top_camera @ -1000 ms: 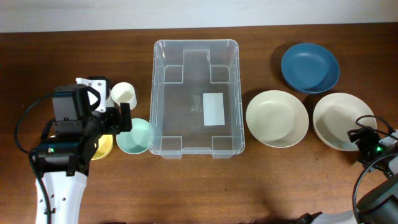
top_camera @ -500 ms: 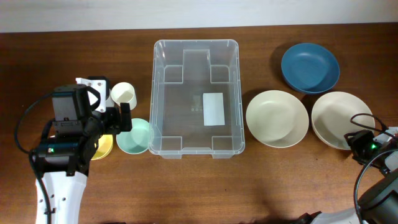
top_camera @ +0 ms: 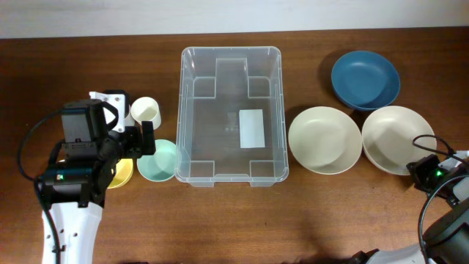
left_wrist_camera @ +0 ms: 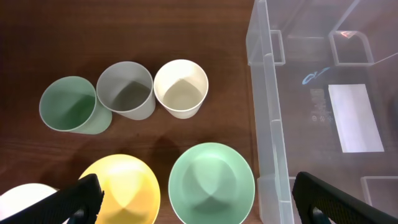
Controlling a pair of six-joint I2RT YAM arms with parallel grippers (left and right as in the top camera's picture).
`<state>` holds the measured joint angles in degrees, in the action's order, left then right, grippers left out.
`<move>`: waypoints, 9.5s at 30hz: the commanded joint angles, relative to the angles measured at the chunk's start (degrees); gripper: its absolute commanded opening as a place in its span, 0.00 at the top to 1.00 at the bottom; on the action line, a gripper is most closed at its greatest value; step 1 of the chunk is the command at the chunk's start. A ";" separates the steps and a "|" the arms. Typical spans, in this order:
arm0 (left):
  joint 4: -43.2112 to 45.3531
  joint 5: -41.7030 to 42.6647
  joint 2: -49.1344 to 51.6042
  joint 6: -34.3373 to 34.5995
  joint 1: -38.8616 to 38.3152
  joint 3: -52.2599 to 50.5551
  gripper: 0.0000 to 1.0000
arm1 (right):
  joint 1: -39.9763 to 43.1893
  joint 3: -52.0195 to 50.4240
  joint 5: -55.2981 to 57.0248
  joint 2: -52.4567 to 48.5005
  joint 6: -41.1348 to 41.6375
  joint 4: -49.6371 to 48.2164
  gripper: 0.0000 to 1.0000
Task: Pack container
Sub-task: 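Lift the cream plate and lower it into the clear container, then move the right gripper to the other cream plate and grasp its rim, then carry the second cream plate and stack it on the first in the container, then move the right gripper to the dark blue bowl and grasp its rim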
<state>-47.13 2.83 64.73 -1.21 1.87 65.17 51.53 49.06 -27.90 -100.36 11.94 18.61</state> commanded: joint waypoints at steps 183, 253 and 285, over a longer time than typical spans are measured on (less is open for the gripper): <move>0.37 0.42 0.09 0.35 0.28 1.27 0.00 | -35.98 13.11 13.53 -5.29 6.10 22.69 0.96; -0.07 0.42 0.09 0.35 0.28 1.27 0.00 | -56.52 74.23 31.36 -13.79 3.98 45.79 0.96; -0.04 0.39 0.09 0.35 0.28 1.27 0.00 | -57.48 73.81 7.76 -32.17 -8.72 32.61 0.96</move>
<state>-47.27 2.83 64.79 -1.21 1.87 65.39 -4.89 122.93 -15.11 -131.66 6.70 51.99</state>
